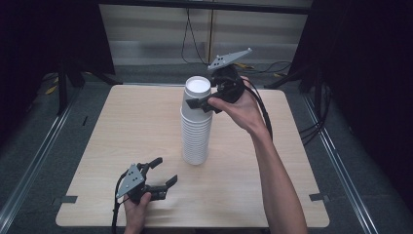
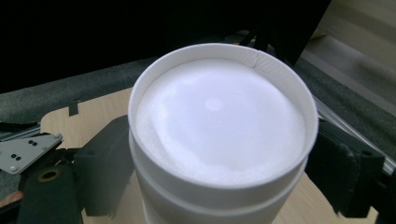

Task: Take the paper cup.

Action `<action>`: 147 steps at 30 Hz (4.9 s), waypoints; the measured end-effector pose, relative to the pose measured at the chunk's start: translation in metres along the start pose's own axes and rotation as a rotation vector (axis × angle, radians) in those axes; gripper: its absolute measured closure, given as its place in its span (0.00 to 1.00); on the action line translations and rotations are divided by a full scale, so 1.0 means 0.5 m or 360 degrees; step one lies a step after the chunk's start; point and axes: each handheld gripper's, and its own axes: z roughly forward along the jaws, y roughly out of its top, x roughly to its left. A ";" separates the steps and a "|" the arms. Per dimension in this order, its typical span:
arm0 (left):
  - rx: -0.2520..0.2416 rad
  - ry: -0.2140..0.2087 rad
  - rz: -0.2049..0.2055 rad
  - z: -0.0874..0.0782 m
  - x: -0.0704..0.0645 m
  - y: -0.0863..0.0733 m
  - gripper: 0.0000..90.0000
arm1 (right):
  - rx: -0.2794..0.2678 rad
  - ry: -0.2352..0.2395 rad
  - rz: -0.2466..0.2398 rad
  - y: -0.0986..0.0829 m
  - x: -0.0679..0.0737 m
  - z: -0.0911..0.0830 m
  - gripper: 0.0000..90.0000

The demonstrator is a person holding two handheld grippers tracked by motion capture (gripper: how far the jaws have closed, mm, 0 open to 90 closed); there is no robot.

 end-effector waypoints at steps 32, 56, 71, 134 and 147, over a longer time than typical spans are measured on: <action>-0.0006 -0.0001 -0.0007 0.001 0.001 0.000 0.19 | -0.0006 -0.0006 -0.0036 0.019 0.008 -0.006 0.23; 0.0005 0.0006 -0.0013 0.001 0.003 0.001 0.19 | -0.0454 -0.0016 0.0007 0.000 0.008 -0.057 0.25; 0.0043 -0.0029 -0.0005 0.005 0.007 0.003 0.19 | -0.0624 0.0033 0.0066 -0.014 0.002 -0.076 0.25; 0.0037 -0.0033 -0.0039 0.005 0.007 0.002 0.18 | -0.0837 -0.0050 0.0195 -0.232 0.061 -0.171 0.25; 0.0077 -0.0042 -0.0075 0.009 0.016 0.005 0.18 | -0.0757 0.0019 0.0272 -0.291 0.073 -0.118 0.25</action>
